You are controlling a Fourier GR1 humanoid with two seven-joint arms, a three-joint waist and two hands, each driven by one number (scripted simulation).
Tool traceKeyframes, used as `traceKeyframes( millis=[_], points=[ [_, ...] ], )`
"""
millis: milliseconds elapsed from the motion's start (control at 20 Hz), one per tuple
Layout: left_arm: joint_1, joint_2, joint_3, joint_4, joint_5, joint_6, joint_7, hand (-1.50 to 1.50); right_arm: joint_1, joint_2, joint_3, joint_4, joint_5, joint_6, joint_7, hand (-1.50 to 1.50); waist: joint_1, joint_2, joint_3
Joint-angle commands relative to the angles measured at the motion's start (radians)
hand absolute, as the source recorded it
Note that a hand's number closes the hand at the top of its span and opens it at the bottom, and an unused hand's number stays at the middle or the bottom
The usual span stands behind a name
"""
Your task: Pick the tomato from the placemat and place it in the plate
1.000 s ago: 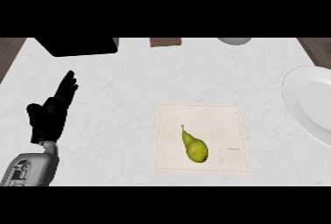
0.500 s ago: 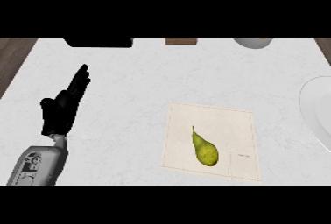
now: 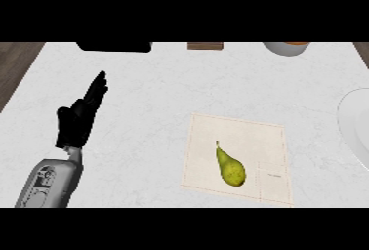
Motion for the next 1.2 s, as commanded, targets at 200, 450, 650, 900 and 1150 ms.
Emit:
traceKeyframes(
  millis=[200, 450, 650, 900, 1150],
  points=[
    [-0.017, 0.004, 0.018, 0.006, -0.003, -0.006, 0.006, 0.00, -0.181, 0.071, 0.120, 0.175, 0.159, -0.064, 0.028, 1.50, 0.003, -0.001, -0.001],
    [-0.007, 0.006, 0.024, -0.009, 0.003, -0.016, -0.004, 0.00, -0.195, 0.205, 0.124, 0.270, 0.167, -0.093, 0.043, -1.50, 0.000, 0.000, -0.001],
    [0.034, -0.006, 0.016, 0.006, -0.009, -0.018, -0.029, 0.00, -0.210, 0.214, 0.121, 0.331, 0.179, -0.112, 0.000, -1.50, -0.001, 0.001, 0.000],
    [0.022, 0.010, 0.030, -0.002, -0.001, -0.030, -0.024, 0.00, -0.243, 0.186, 0.030, 0.362, 0.062, 0.127, -0.061, -1.50, -0.011, -0.004, -0.001],
    [-0.056, -0.002, 0.035, 0.000, -0.007, -0.005, 0.051, 0.00, -0.264, 0.103, -0.092, 0.411, -0.067, 0.239, -0.027, -1.50, -0.025, -0.001, 0.001]
  ],
)
